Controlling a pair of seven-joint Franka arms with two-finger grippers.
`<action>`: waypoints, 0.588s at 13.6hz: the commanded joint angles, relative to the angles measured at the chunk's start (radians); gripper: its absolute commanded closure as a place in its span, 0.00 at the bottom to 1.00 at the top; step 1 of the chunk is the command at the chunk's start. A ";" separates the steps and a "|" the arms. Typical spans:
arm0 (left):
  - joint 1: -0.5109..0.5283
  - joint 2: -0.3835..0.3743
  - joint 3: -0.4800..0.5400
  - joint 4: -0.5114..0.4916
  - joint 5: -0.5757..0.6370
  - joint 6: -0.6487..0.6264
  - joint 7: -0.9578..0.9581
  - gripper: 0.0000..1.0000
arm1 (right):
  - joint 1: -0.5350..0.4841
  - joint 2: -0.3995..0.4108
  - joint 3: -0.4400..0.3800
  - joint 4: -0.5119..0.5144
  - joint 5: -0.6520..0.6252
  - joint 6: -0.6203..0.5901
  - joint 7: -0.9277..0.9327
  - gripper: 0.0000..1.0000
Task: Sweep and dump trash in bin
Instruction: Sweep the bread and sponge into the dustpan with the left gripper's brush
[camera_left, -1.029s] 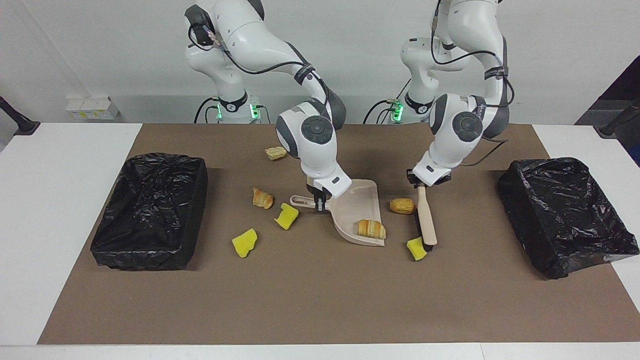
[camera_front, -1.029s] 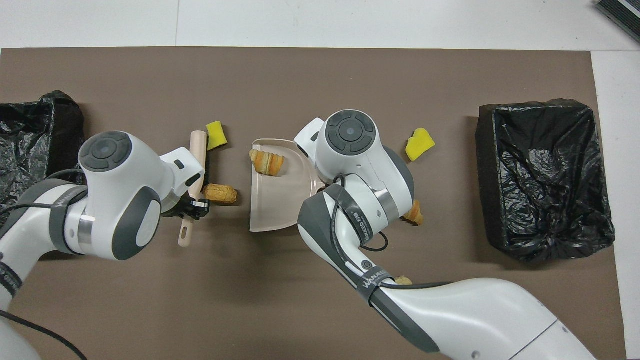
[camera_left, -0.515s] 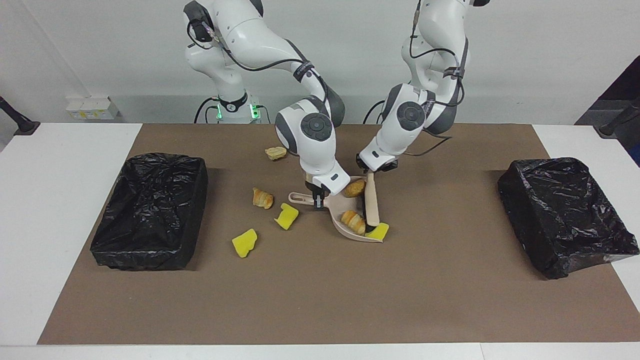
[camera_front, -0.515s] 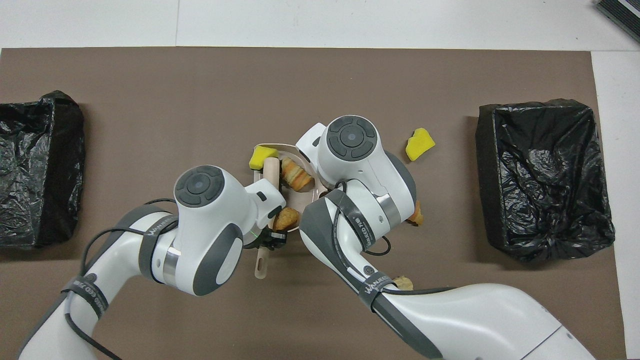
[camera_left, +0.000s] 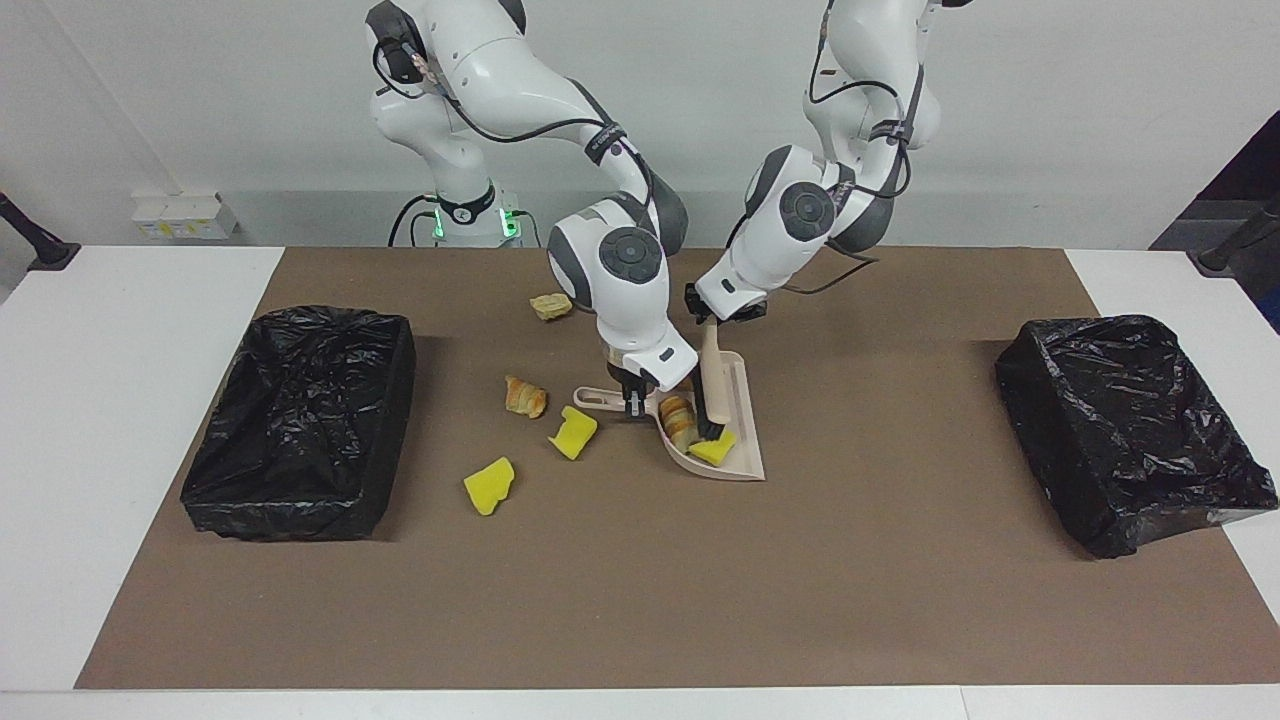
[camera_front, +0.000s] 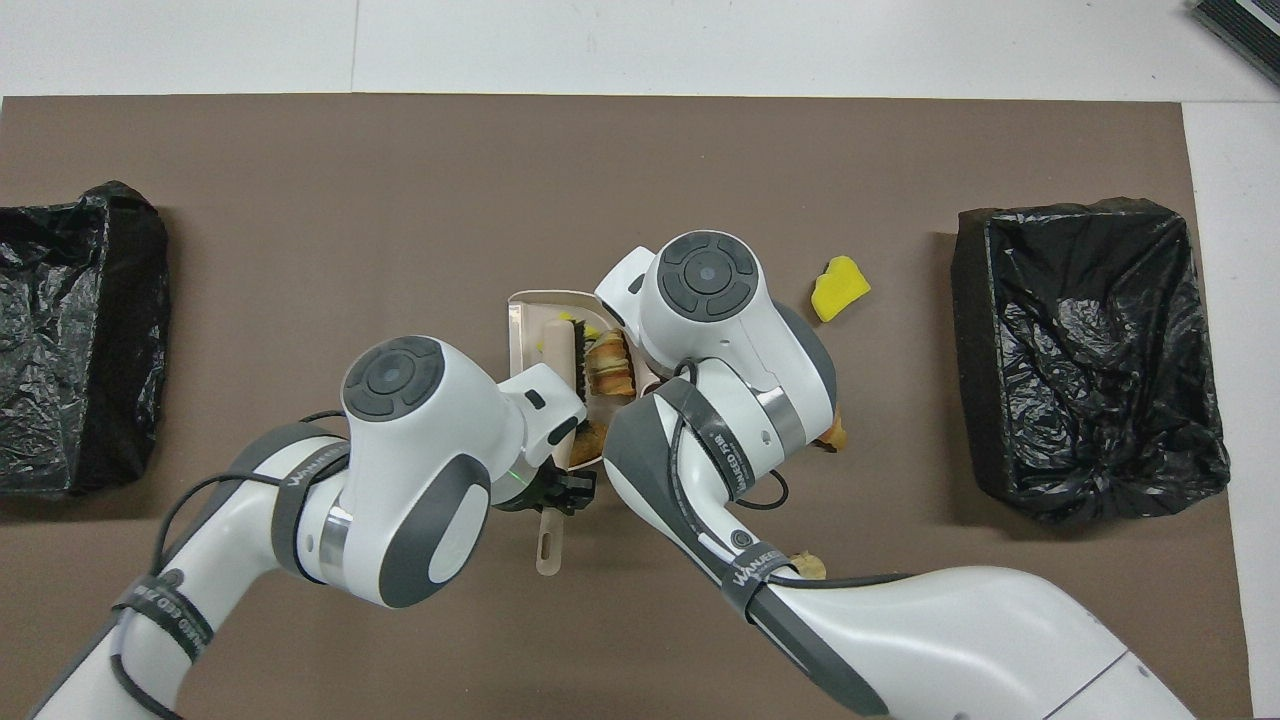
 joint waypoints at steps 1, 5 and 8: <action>0.092 -0.069 -0.001 0.012 0.002 -0.113 0.004 1.00 | -0.028 -0.015 0.007 -0.031 0.002 0.039 -0.039 1.00; 0.128 -0.110 -0.003 -0.003 0.107 -0.190 0.003 1.00 | -0.054 -0.035 0.008 -0.033 0.016 0.039 -0.084 1.00; 0.099 -0.161 -0.006 -0.085 0.116 -0.167 -0.093 1.00 | -0.112 -0.101 0.008 -0.045 0.020 0.013 -0.168 1.00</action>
